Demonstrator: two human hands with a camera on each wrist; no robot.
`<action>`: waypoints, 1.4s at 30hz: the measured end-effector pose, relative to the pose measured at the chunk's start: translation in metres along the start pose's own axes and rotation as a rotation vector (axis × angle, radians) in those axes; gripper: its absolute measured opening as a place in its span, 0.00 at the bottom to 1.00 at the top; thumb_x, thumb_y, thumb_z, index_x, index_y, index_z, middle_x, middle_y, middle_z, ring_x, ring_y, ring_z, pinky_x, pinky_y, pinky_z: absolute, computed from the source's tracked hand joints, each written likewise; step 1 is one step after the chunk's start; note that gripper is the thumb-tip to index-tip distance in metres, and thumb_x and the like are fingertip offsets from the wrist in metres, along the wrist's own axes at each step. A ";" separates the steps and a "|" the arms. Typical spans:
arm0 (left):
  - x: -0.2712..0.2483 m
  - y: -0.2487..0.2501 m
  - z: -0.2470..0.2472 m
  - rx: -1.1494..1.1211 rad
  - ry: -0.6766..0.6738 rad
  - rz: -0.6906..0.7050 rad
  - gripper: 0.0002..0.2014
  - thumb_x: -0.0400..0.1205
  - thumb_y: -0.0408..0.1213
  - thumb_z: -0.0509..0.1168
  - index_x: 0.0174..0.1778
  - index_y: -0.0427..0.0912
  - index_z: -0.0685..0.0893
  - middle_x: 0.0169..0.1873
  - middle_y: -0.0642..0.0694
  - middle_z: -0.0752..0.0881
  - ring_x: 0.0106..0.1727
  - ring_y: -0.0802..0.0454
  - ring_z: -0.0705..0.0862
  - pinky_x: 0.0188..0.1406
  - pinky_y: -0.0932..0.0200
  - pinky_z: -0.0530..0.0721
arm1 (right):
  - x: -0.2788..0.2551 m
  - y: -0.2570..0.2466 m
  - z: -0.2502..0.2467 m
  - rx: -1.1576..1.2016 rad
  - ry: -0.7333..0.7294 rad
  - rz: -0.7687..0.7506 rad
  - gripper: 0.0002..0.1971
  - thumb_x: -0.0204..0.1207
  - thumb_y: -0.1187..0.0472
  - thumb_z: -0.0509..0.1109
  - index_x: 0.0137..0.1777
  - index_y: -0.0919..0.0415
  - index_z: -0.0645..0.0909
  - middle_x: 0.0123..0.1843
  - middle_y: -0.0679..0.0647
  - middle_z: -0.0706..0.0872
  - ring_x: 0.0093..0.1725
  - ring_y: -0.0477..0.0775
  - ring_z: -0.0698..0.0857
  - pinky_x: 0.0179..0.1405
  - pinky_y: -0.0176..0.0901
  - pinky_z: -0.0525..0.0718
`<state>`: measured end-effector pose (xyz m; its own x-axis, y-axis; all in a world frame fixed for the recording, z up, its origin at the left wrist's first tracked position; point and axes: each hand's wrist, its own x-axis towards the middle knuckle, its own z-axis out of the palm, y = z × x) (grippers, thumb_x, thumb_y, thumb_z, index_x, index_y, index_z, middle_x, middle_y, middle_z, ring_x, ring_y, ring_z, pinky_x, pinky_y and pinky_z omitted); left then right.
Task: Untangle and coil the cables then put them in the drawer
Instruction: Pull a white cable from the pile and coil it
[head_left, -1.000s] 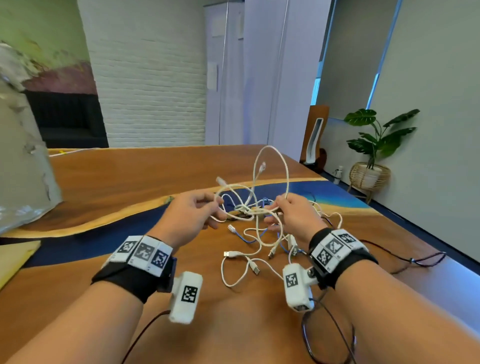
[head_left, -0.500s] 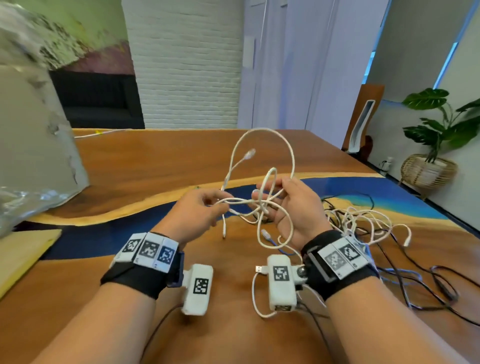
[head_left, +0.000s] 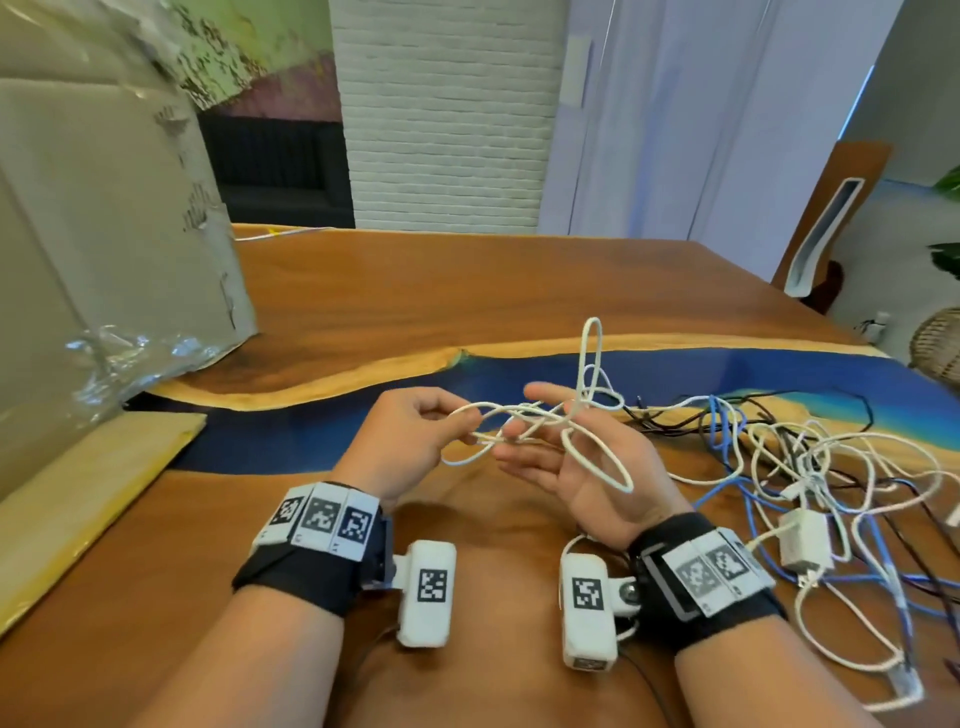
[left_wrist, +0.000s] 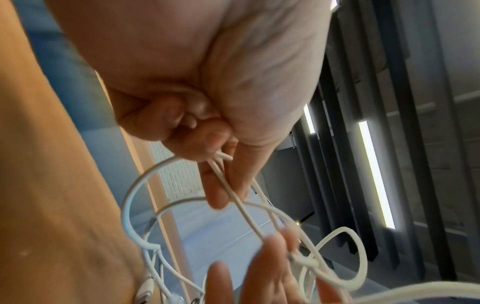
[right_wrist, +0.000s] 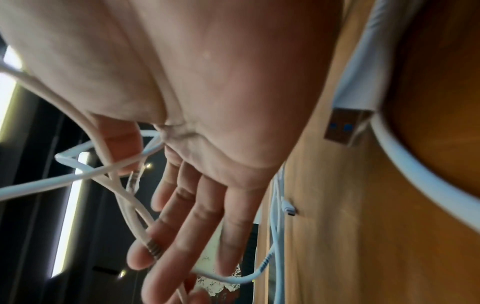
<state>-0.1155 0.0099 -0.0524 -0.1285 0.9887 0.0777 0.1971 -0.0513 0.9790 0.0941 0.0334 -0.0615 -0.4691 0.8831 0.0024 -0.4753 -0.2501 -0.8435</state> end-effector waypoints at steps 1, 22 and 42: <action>-0.002 -0.001 -0.001 -0.007 -0.056 -0.027 0.07 0.85 0.37 0.72 0.47 0.36 0.91 0.38 0.37 0.92 0.19 0.55 0.66 0.19 0.65 0.64 | -0.001 0.001 -0.002 0.003 0.003 -0.016 0.14 0.80 0.56 0.67 0.59 0.64 0.81 0.51 0.70 0.88 0.52 0.72 0.88 0.65 0.65 0.86; -0.013 0.052 0.010 0.228 -0.242 0.263 0.11 0.83 0.33 0.73 0.56 0.54 0.92 0.52 0.57 0.93 0.56 0.60 0.90 0.60 0.57 0.86 | -0.016 0.005 0.001 0.086 0.084 -0.057 0.10 0.86 0.63 0.63 0.63 0.66 0.80 0.46 0.68 0.89 0.44 0.65 0.89 0.63 0.68 0.85; -0.008 0.043 0.000 0.363 -0.322 0.229 0.06 0.84 0.44 0.73 0.42 0.48 0.89 0.38 0.48 0.92 0.38 0.50 0.88 0.42 0.53 0.86 | -0.019 0.004 0.000 -0.004 0.223 -0.268 0.15 0.78 0.57 0.69 0.60 0.66 0.85 0.37 0.55 0.84 0.35 0.54 0.85 0.55 0.64 0.81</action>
<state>-0.1063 -0.0006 -0.0112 0.2509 0.9540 0.1639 0.5158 -0.2751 0.8113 0.1004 0.0157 -0.0649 -0.1536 0.9823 0.1069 -0.5563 0.0035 -0.8310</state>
